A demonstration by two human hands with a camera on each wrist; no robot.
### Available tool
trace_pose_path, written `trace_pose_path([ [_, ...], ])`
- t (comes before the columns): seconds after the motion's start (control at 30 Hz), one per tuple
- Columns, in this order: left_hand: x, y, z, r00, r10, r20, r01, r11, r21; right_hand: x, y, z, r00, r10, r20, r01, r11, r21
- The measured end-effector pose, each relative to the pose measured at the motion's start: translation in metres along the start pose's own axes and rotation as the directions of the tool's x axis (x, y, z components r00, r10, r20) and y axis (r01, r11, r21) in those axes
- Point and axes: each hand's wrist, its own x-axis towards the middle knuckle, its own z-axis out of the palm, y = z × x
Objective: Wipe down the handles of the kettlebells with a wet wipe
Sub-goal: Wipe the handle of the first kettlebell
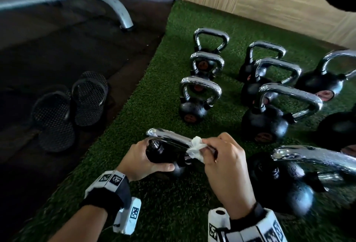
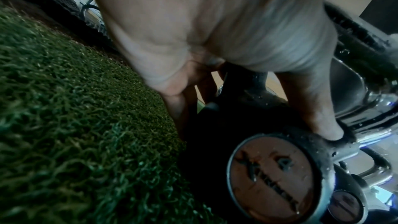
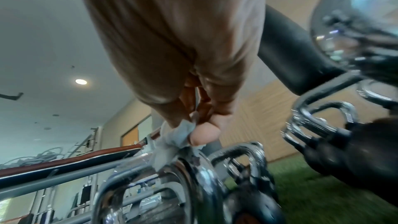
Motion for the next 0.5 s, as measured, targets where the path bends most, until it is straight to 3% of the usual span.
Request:
trace_pose_path([
  [0.27, -0.006, 0.003, 0.003, 0.998, -0.064, -0.013, 0.064, 0.998, -0.018, -0.01, 0.026, 0.011, 0.991, 0.116, -0.065, -0.111, 0.991, 0.078],
  [0.4, -0.007, 0.007, 0.004, 0.997, -0.071, 0.006, 0.071, 0.997, -0.032, -0.015, 0.044, 0.024, 0.946, 0.319, 0.058, -0.324, 0.934, 0.154],
  [0.5, -0.009, 0.011, 0.003, 0.996, -0.088, 0.024, 0.089, 0.996, -0.011, -0.022, 0.054, 0.037, 0.929, 0.368, 0.048, -0.37, 0.906, 0.206],
])
